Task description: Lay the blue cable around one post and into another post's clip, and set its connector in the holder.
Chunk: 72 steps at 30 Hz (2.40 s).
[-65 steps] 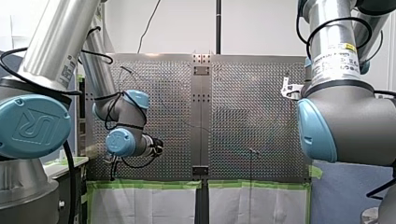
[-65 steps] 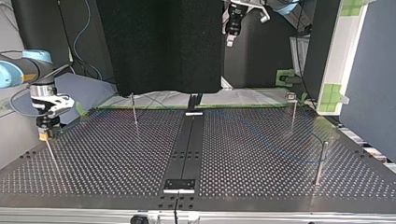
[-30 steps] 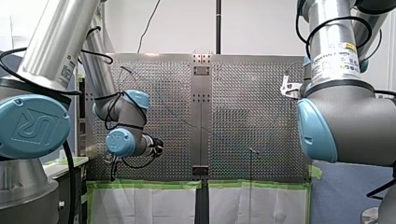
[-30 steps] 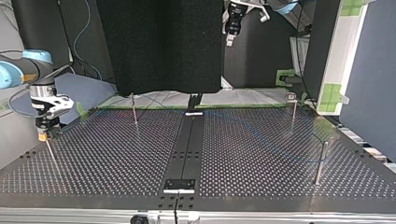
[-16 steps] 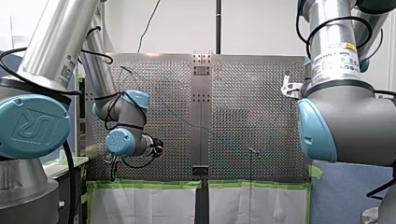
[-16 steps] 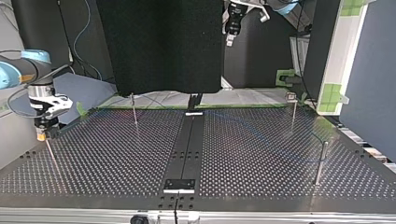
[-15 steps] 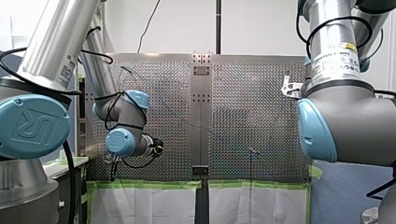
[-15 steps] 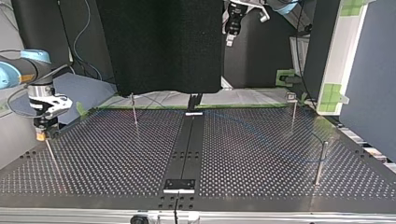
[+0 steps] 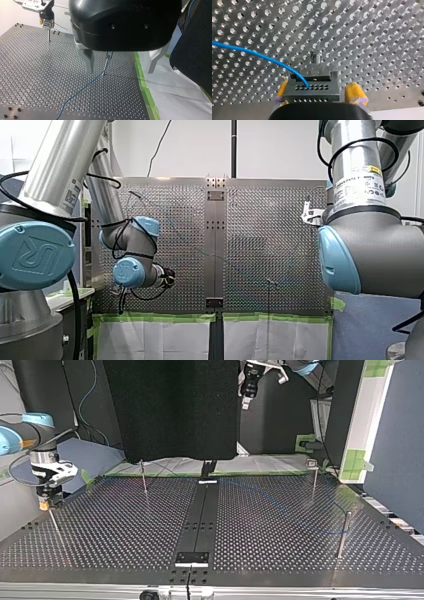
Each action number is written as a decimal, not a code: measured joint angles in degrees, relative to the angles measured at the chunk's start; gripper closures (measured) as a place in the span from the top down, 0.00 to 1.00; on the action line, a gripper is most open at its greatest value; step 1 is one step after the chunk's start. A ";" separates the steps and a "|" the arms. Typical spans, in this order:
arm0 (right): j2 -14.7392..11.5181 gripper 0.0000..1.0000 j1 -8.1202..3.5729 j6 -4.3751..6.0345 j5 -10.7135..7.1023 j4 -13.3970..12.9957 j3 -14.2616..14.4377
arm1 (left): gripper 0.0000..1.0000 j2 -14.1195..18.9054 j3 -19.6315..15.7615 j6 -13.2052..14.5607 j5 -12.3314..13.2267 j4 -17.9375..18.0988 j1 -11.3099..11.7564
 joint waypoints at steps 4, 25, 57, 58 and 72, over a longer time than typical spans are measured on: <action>0.00 0.98 0.26 -0.54 0.00 0.71 -0.43 | 1.00 0.00 0.00 -0.04 0.01 0.03 0.00; 0.15 0.98 0.21 -1.37 0.56 2.02 -0.76 | 1.00 0.00 0.00 -0.26 0.13 0.12 -0.03; 0.51 0.98 0.28 -3.07 0.08 6.53 -3.01 | 1.00 0.00 0.00 -0.26 0.18 0.12 -0.02; 0.51 0.98 0.30 -3.12 0.03 6.50 -3.02 | 1.00 0.00 0.00 -0.26 0.19 0.12 -0.02; 0.59 0.83 0.61 -3.75 -0.39 6.39 -3.04 | 1.00 0.00 0.00 -0.52 0.13 0.13 -0.06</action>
